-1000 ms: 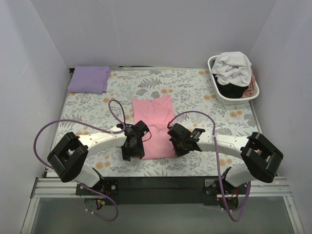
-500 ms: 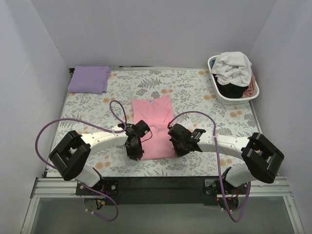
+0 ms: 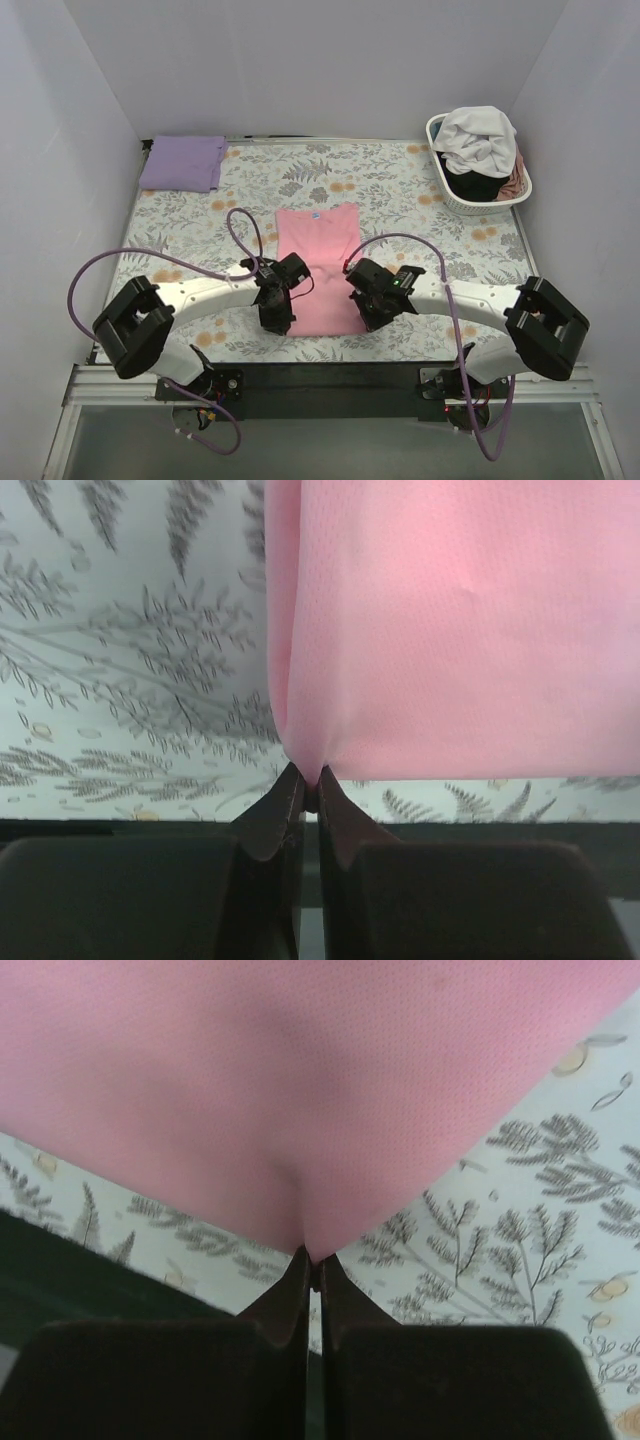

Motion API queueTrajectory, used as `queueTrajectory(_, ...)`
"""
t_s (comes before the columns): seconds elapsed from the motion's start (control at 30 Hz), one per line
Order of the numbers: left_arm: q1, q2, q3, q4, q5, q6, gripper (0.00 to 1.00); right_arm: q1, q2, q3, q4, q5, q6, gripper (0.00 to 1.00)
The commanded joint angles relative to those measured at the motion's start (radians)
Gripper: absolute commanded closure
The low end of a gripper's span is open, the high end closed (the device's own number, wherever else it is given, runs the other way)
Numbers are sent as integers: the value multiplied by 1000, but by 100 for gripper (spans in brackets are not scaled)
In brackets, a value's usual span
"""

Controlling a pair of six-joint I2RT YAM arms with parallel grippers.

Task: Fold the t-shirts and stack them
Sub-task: Fold the tshirt

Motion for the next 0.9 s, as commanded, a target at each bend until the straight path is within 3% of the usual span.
queueTrajectory(0.0, -81, -98, -23, -127, 6, -75, 100, 39, -89, -13, -171, -85, -4, 99)
queueTrajectory(0.23, -429, -225, -106, -179, 125, -378, 100, 188, -258, -99, -287, -238, 118, 99)
queueTrajectory(0.4, -489, -239, -30, -251, 116, -419, 100, 222, -319, -75, -359, -260, 135, 99)
queueTrajectory(0.6, -388, -257, 142, -360, 7, -318, 100, 175, -278, 169, -531, -142, 55, 99)
queueTrajectory(0.87, -72, -285, 177, -236, 39, -85, 100, -51, -172, 399, -553, -149, -143, 99)
